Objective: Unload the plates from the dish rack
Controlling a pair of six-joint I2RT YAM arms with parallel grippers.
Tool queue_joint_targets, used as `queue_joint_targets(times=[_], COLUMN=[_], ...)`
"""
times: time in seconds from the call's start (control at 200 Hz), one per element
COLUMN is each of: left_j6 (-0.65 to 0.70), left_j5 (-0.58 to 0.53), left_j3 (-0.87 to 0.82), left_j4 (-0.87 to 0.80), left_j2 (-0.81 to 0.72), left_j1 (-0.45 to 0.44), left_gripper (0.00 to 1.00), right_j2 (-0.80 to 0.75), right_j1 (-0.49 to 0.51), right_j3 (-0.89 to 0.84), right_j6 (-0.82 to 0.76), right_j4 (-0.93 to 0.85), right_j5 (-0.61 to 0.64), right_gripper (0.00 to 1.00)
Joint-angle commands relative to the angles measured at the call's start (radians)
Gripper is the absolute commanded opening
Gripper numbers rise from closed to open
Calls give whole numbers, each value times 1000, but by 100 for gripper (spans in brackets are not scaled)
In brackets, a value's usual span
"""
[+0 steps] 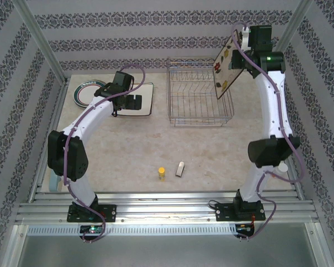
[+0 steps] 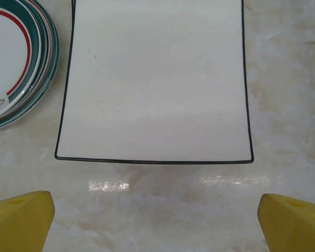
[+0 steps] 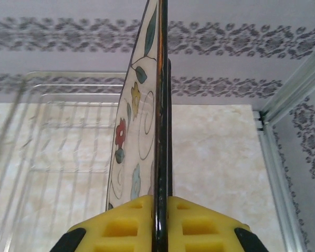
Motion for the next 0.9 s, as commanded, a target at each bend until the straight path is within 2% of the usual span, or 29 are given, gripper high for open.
queue_joint_targets(times=[0.0, 0.045, 0.1, 0.15, 0.32, 0.52, 0.685, 0.739, 0.789, 0.894], left_j6=[2, 2, 3, -1, -11, -8, -13, -31, -65, -233], left_j5=[15, 18, 20, 23, 44, 73, 132, 218, 340, 632], left_j3=[-15, -22, -32, -43, -65, -49, -22, -32, -55, -165], left_j4=[2, 2, 6, 11, 19, -3, -9, 25, 90, 371], left_j2=[-63, -69, -81, -94, -143, -181, -199, -207, -220, -247], left_j1=[-12, -16, -23, -27, -32, -32, -31, -27, -17, 23], left_gripper=[100, 100, 100, 100, 100, 100, 100, 100, 100, 100], right_j2=[-143, -199, -263, -310, -387, -382, -347, -331, -316, -287], right_j1=[26, 15, -6, -18, -23, -9, -1, 3, 5, 10], right_j3=[-143, -257, -416, -553, -912, -1140, -1210, -1220, -1227, -1222], right_j6=[82, 153, 282, 407, 777, 1015, 1057, 1068, 1080, 1086], right_j4=[190, 269, 433, 593, 1145, 1556, 1677, 1708, 1742, 1765], right_j5=[-170, -299, -533, -663, -905, -952, -950, -951, -952, -961], right_gripper=[0, 0, 0, 0, 0, 0, 0, 0, 0, 0])
